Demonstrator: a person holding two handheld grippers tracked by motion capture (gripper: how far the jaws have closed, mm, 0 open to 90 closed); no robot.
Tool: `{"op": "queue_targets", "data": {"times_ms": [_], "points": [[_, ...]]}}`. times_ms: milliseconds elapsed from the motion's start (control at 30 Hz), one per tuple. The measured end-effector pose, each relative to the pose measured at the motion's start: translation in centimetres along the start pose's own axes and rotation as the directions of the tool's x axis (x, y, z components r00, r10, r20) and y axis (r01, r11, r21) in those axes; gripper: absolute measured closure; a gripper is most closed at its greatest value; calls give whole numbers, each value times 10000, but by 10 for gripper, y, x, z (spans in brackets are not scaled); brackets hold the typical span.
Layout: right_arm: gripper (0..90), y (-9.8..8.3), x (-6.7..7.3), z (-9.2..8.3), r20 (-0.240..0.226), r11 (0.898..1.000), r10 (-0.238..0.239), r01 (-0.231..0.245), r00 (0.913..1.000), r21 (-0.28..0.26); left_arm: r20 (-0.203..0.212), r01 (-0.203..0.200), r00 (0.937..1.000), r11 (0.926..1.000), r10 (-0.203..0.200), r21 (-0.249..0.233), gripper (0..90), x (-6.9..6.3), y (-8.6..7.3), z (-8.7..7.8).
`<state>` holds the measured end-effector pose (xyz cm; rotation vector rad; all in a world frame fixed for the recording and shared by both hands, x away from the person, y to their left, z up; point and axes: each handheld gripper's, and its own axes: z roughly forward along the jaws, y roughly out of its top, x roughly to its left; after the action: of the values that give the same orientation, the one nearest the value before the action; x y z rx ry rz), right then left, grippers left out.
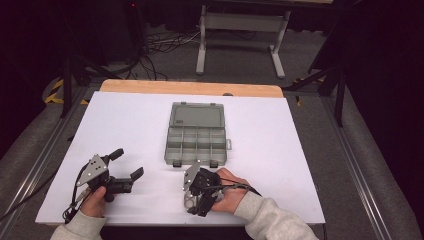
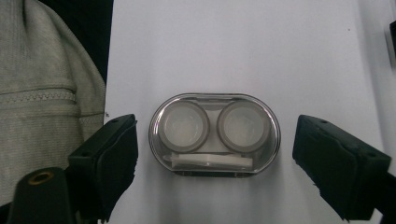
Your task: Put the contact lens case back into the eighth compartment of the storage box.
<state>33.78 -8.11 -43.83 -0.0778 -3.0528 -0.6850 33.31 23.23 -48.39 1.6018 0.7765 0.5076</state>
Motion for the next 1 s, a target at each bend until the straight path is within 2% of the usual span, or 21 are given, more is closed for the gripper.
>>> {"op": "queue_targets", "data": {"times_ms": [167, 500, 1000], "points": [[168, 1, 0, 3, 127, 10000, -43, 42, 9999, 75, 7, 2, 10000, 10000, -2, -2, 2, 0, 0, 0], [259, 2, 1, 8, 10, 9994, -94, 94, 10000, 346, 10, 21, 10000, 10000, -21, -35, 2, 0, 0, 0], [263, 3, 2, 5, 208, 9996, -211, 207, 9996, 206, 27, 17, 10000, 10000, -17, -33, 2, 0, 0, 0]]}}
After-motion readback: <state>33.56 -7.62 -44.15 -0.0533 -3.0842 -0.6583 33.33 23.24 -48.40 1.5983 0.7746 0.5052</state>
